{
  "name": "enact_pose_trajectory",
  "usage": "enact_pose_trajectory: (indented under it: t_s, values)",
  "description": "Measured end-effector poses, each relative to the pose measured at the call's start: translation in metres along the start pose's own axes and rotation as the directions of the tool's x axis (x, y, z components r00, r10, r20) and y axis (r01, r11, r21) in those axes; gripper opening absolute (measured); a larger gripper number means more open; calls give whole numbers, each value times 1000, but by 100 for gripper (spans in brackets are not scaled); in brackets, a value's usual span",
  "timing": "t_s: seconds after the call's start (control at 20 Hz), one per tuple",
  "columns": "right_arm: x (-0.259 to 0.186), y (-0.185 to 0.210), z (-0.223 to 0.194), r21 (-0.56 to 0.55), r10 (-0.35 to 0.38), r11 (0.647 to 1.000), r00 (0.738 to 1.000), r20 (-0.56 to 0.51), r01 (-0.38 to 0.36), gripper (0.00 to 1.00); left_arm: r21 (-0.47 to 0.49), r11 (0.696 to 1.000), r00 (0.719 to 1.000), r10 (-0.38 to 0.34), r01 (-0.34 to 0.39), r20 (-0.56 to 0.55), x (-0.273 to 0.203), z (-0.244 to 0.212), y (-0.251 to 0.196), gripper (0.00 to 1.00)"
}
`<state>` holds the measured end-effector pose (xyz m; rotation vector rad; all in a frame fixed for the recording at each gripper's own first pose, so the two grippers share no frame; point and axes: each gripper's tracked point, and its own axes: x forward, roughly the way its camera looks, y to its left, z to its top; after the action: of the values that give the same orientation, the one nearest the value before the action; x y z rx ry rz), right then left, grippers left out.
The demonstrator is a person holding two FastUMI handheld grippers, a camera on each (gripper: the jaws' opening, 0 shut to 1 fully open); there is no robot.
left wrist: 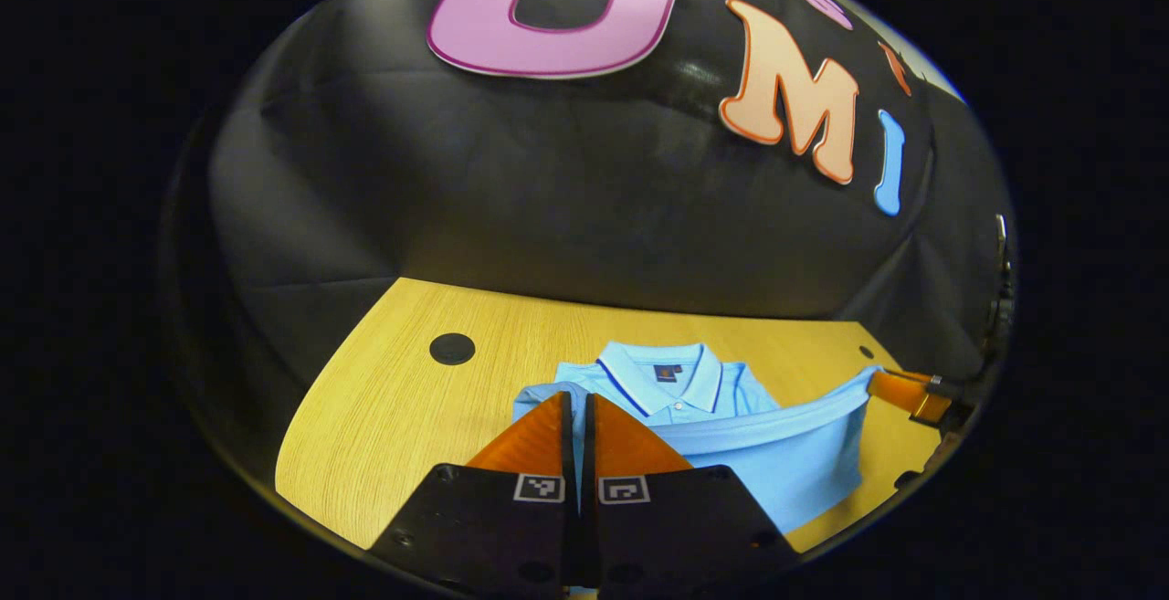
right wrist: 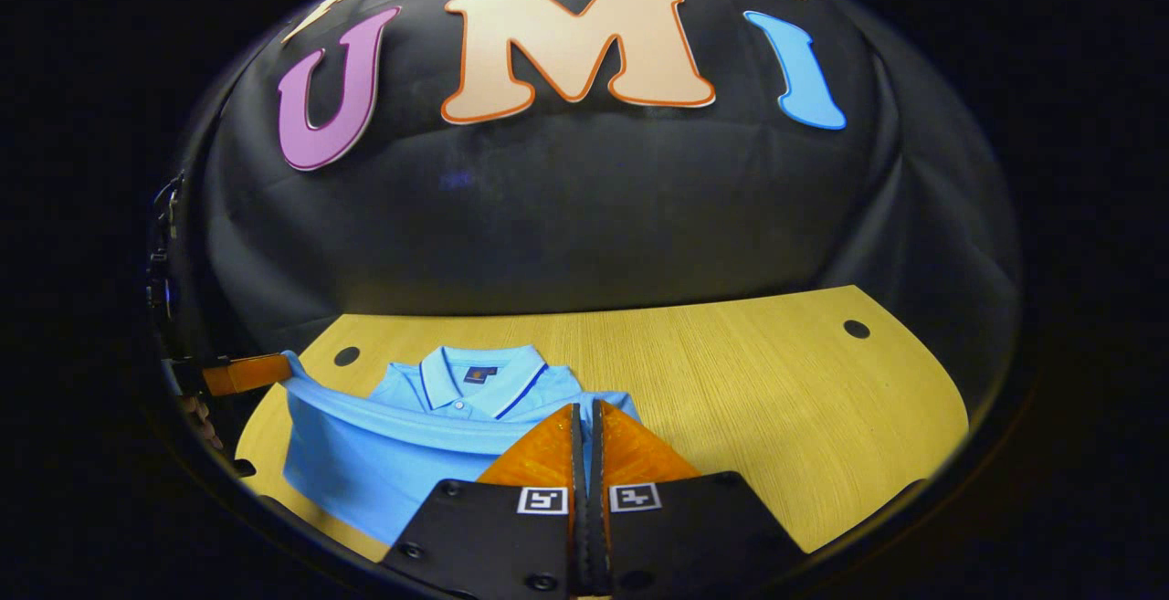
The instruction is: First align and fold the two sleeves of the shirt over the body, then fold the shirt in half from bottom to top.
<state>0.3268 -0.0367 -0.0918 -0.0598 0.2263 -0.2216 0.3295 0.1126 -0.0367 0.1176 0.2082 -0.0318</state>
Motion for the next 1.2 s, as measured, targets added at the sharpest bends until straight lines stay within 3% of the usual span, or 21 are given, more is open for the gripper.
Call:
enact_pose_trajectory:
  t_s: [0.4, 0.45, 0.5, 0.55, 0.65, 0.7, 0.75, 1.0, 1.05, 1.2]
  values:
    - [68, -12, -40, 78, -45, 996, 994, -104, 53, 3, 38, 999, 997, 38, -35, -73, 73, -25, 17, 1]
    - [68, -12, -40, 93, -36, 995, 993, -112, 47, 5, 64, 996, 995, 66, -61, -75, 74, -26, 23, 10]
    - [68, -14, -40, 111, -35, 993, 992, -124, 49, 5, 72, 995, 994, 70, -64, -80, 75, -27, 24, 9]
    - [69, -13, -45, 129, -31, 990, 990, -135, 49, 14, 68, 995, 994, 83, -78, -77, 71, -25, 26, 38]
    - [60, -12, -38, 153, -13, 988, 991, -136, 34, 71, 57, 993, 990, 111, -107, -82, 69, -26, 33, 98]
    - [55, -13, -36, 153, -10, 988, 991, -133, 31, 100, 51, 994, 990, 105, -101, -92, 62, -30, 31, 93]
    - [45, -15, -34, 144, -14, 989, 992, -129, 33, 98, 45, 994, 990, 101, -98, -93, 54, -27, 31, 97]
    - [-18, -12, -28, 138, 8, 990, 994, -110, 7, 98, -8, 999, 997, 36, -37, -73, -3, -12, 12, 96]
    - [-32, -12, -28, 133, 11, 991, 995, -104, 3, 94, -12, 1000, 997, 25, -26, -73, -16, -11, 7, 96]
    - [-75, -12, -30, 111, 25, 994, 996, -91, -15, 98, -56, 998, 995, -10, 4, -99, -59, -22, -14, 96]
